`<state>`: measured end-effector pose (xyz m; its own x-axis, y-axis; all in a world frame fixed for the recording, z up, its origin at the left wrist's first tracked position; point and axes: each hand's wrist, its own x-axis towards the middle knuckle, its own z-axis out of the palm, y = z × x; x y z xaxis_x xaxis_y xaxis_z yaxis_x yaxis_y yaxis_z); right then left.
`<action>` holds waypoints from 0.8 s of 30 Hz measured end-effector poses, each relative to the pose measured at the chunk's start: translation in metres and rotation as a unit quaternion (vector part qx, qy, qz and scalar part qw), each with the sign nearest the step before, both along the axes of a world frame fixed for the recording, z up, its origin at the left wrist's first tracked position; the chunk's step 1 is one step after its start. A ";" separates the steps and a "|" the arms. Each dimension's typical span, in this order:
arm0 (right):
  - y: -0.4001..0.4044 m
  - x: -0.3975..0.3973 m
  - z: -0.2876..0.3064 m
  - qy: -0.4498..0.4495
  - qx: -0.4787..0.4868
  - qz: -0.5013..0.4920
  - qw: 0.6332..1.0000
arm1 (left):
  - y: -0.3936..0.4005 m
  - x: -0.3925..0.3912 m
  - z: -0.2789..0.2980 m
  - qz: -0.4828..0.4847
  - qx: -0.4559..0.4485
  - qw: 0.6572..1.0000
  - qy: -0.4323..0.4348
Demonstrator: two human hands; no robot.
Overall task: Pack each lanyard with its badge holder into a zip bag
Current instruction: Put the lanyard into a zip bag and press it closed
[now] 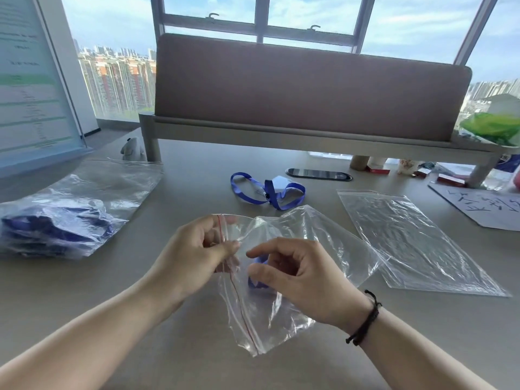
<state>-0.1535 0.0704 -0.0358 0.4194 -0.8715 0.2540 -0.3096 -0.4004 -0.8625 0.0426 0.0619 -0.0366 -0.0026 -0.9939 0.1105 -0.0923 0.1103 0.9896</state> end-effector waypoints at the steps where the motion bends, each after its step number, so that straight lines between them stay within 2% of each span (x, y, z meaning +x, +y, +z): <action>1: 0.000 0.000 0.001 0.007 -0.011 -0.022 1.000 | 0.000 0.000 0.000 -0.006 -0.002 1.000 0.003; 5: -0.007 -0.003 -0.004 0.076 -0.097 -0.119 0.985 | 0.003 0.000 0.004 -0.054 -0.016 0.998 0.013; 9: -0.020 -0.001 -0.001 0.105 -0.138 -0.163 0.971 | 0.004 0.006 0.006 -0.114 -0.063 0.990 -0.051; 13: -0.031 0.008 0.028 0.141 -0.143 -0.120 0.972 | 0.005 0.016 0.015 -0.150 -0.094 0.980 -0.092; 15: -0.036 0.014 0.048 0.154 -0.069 -0.055 0.984 | 0.006 0.023 0.020 -0.168 -0.093 0.974 -0.119; 17: -0.040 0.018 0.064 0.115 0.032 0.043 0.992 | 0.007 0.029 0.028 -0.186 -0.095 0.969 -0.134; 19: -0.043 0.018 0.073 0.077 0.067 0.090 0.991 | 0.008 0.034 0.039 -0.191 -0.110 0.964 -0.148; 24: -0.050 0.016 0.083 -0.041 0.083 0.056 0.994 | 0.005 0.043 0.068 -0.168 -0.140 0.958 -0.186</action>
